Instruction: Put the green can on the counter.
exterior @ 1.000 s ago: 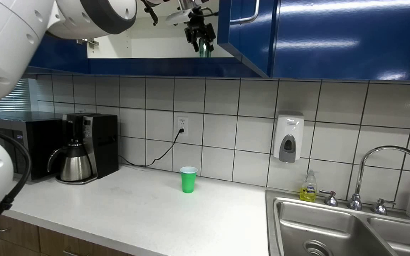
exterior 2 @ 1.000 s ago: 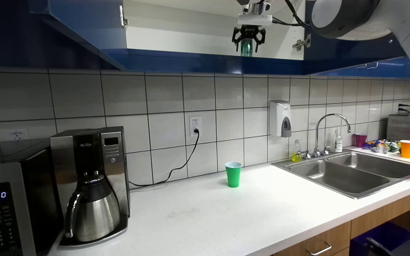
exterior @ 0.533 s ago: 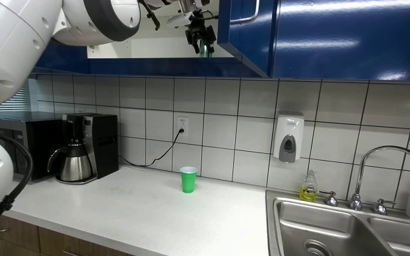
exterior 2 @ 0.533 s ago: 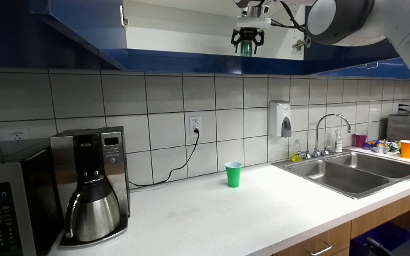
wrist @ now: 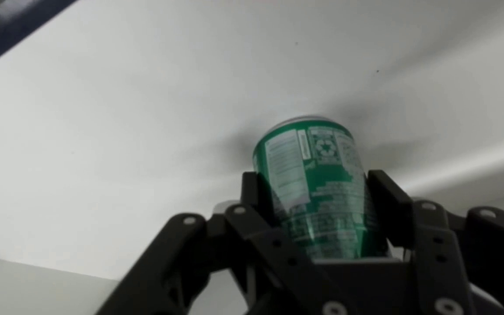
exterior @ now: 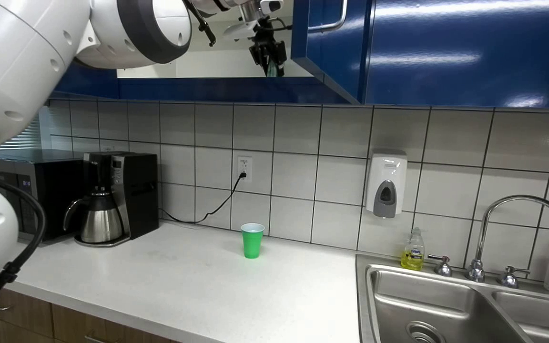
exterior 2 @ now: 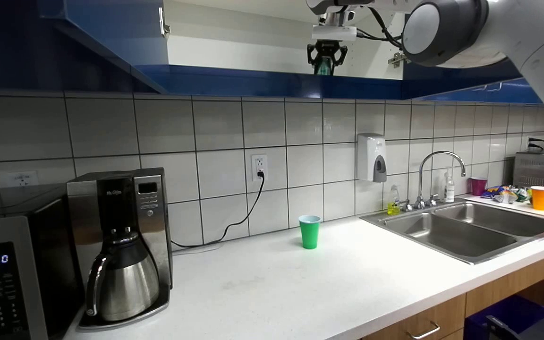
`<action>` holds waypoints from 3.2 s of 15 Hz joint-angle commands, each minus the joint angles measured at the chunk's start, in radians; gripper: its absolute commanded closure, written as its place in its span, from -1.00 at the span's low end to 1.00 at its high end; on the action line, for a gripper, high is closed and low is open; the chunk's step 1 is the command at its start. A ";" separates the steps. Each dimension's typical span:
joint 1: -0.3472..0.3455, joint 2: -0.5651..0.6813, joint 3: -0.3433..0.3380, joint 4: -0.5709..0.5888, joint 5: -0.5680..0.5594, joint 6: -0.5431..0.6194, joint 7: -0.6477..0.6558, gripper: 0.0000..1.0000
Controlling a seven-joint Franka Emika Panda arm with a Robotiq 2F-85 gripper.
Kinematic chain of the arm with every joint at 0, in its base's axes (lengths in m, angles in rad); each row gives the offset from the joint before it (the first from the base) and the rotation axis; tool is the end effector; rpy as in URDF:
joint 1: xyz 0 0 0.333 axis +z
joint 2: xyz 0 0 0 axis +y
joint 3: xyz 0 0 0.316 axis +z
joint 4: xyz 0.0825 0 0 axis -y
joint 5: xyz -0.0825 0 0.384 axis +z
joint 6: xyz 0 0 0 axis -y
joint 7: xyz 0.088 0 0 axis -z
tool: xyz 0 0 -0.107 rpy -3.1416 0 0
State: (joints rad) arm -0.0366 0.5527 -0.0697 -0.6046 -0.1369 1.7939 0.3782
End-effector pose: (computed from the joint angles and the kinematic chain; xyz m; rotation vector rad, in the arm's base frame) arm 0.6854 -0.0620 0.7564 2.8159 -0.6829 0.9854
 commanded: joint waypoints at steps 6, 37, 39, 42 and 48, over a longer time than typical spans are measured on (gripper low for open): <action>0.030 0.009 0.001 0.038 0.000 -0.061 0.022 0.22; 0.109 -0.253 0.017 -0.030 0.031 -0.368 -0.009 0.22; 0.123 -0.281 0.018 -0.072 0.032 -0.373 -0.010 0.22; 0.143 -0.337 0.018 -0.183 0.034 -0.359 -0.004 0.22; 0.165 -0.476 0.017 -0.485 0.042 -0.308 0.003 0.22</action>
State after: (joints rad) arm 0.1237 0.1943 -0.0605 -0.8933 -0.1044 1.4397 0.3785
